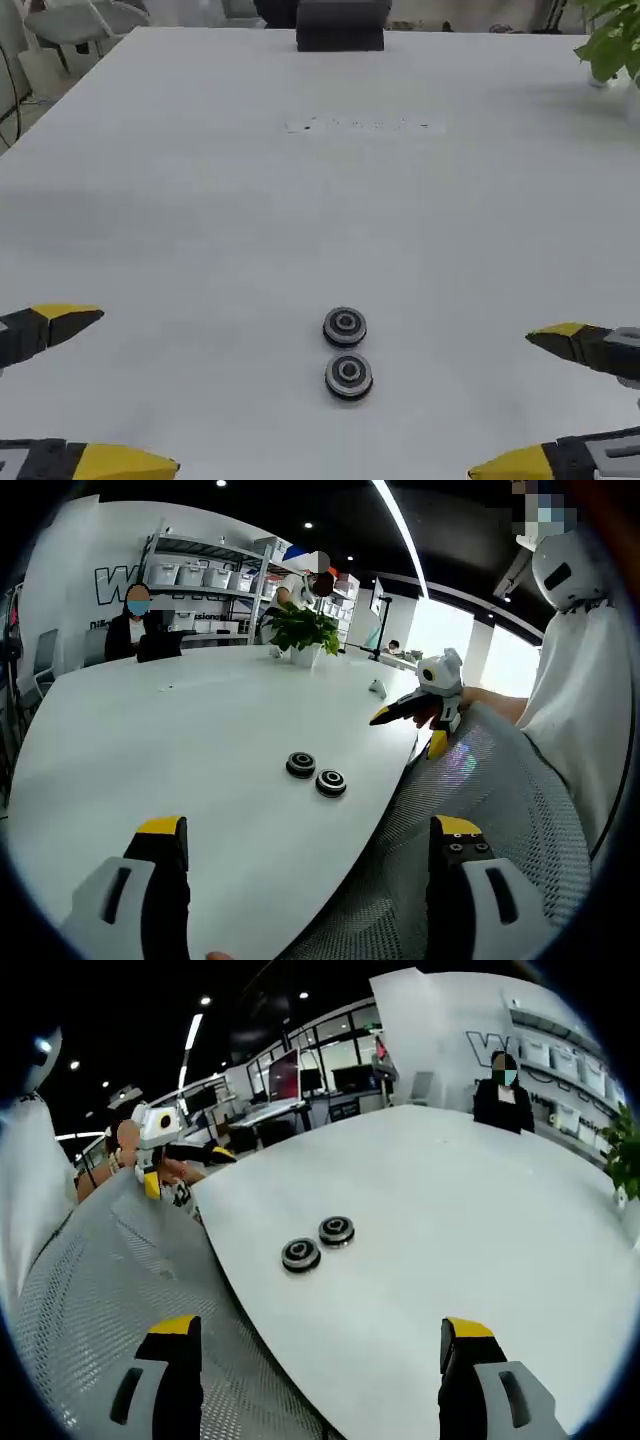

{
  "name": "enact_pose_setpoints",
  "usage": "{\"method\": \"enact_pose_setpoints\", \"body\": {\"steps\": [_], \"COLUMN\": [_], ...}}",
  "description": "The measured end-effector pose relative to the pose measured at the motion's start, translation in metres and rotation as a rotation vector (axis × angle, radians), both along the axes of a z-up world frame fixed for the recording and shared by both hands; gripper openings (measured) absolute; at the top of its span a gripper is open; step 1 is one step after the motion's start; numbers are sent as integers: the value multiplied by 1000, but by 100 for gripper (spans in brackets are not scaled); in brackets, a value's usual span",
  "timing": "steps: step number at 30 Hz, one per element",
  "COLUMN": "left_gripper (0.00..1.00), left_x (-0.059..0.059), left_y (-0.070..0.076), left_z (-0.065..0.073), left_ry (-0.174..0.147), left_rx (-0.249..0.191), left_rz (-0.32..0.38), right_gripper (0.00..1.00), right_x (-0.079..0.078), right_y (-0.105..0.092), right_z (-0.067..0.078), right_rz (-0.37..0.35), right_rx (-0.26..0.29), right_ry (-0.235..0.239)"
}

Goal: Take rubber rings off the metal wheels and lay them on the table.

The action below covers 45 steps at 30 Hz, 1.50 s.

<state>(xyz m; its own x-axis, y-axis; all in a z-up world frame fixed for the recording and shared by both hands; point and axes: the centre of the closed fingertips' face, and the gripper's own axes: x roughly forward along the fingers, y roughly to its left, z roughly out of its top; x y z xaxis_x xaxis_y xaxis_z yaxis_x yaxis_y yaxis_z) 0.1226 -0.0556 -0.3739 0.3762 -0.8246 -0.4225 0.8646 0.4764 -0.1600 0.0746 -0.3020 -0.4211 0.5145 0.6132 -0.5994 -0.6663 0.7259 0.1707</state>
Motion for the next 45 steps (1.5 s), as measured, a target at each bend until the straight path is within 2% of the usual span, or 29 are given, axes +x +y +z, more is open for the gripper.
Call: {"method": "enact_pose_setpoints", "body": {"steps": [5,12,18,27,45], "left_gripper": [99,99,99,99,99], "left_x": [-2,-4,-1,-1,7], "left_y": [0,-1,5,6,4], "left_z": [-1,-4,-10,-15,-21], "left_ry": [4,35,44,51,56], "left_rx": [5,9,22,17,34], "left_rz": [-12,-5,2,30,22], "right_gripper": [99,99,99,99,99], "right_x": [-2,-2,-2,-5,-6], "right_y": [0,1,1,-3,-10], "right_z": [-2,-4,-3,-5,-3], "right_rz": [5,6,-3,-19,-43], "right_rx": [-4,-6,2,7,6], "right_ry": [6,12,6,10,5]}}
